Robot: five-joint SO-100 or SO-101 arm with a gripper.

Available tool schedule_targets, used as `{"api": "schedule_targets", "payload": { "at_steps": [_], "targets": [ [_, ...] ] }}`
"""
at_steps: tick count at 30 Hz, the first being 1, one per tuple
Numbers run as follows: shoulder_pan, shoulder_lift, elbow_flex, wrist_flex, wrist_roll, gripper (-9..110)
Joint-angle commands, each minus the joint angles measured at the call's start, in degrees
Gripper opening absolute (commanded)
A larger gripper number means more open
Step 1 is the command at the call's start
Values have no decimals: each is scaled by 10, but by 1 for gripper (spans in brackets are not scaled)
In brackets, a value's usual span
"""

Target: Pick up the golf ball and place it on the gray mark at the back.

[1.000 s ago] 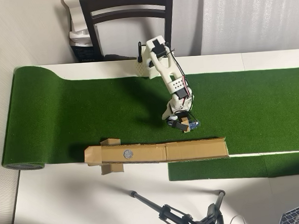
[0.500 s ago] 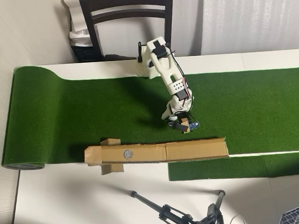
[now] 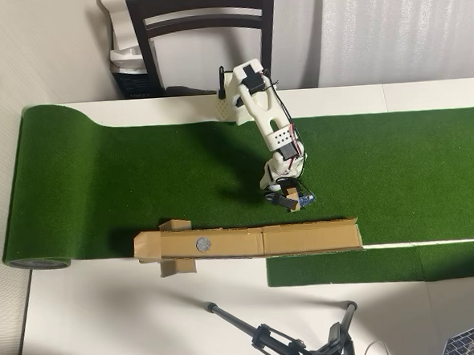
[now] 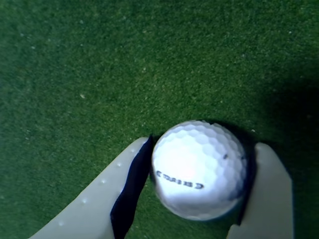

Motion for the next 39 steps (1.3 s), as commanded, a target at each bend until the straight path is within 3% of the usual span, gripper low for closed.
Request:
{"api": "schedule_targets", "payload": {
  "at_steps": [1,17,31,39],
  "targets": [
    [-2,15,-46,0,3,28],
    [4,23,-47,0,3,27],
    [19,22,-222,84,4,27],
    [82,24,-279,97,-4,27]
  ]
}}
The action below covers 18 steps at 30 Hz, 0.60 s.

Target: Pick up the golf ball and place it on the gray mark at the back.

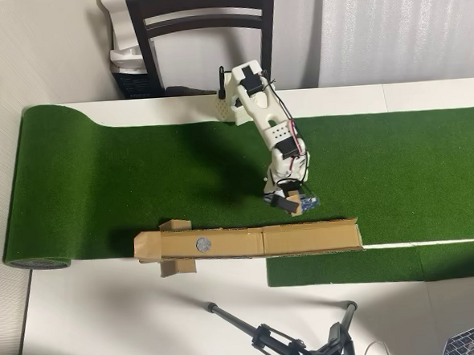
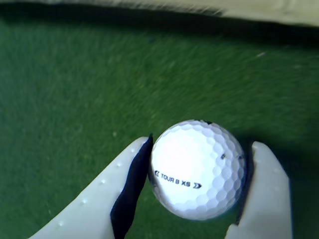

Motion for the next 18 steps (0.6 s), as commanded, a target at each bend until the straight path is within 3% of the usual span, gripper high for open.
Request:
{"api": "schedule_targets", "payload": {
  "at_steps": [1,18],
  "targets": [
    [40,25,-82,6,-4,27],
    [183,15,-279,6,-136,27]
  ]
}}
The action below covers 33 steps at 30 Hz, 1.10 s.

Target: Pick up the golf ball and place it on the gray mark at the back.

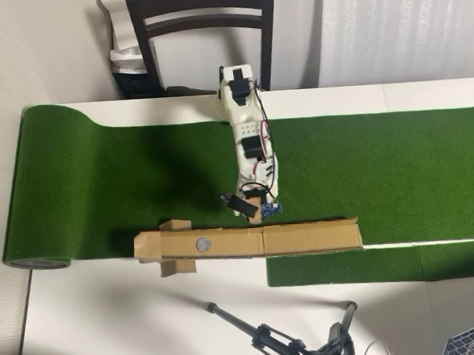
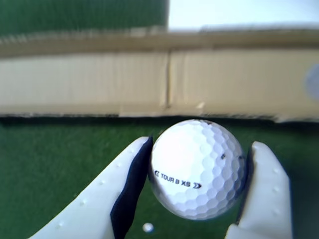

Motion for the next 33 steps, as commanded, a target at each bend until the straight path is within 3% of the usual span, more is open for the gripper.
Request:
{"api": "schedule_targets", "payload": {
  "at_steps": [1,20,33],
  "targets": [
    [29,18,-95,-10,-37,27],
    [120,-76,-98,-207,-100,27],
    [128,-107,-92,-232,-124,27]
  ]
}}
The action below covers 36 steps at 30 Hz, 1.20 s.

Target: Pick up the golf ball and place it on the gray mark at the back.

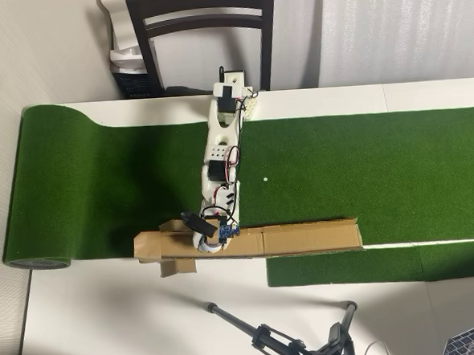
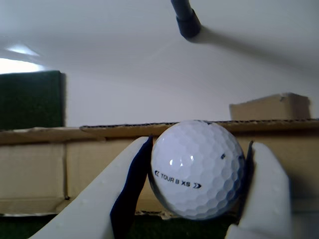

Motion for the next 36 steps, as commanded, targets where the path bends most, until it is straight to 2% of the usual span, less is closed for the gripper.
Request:
{"api": "schedule_targets", "payload": {
  "at_steps": [1,13,36],
  "targets": [
    [3,25,-60,-20,-28,27],
    [5,-17,-65,-20,-91,27],
    [12,-18,-66,-15,-94,28]
  ]
}}
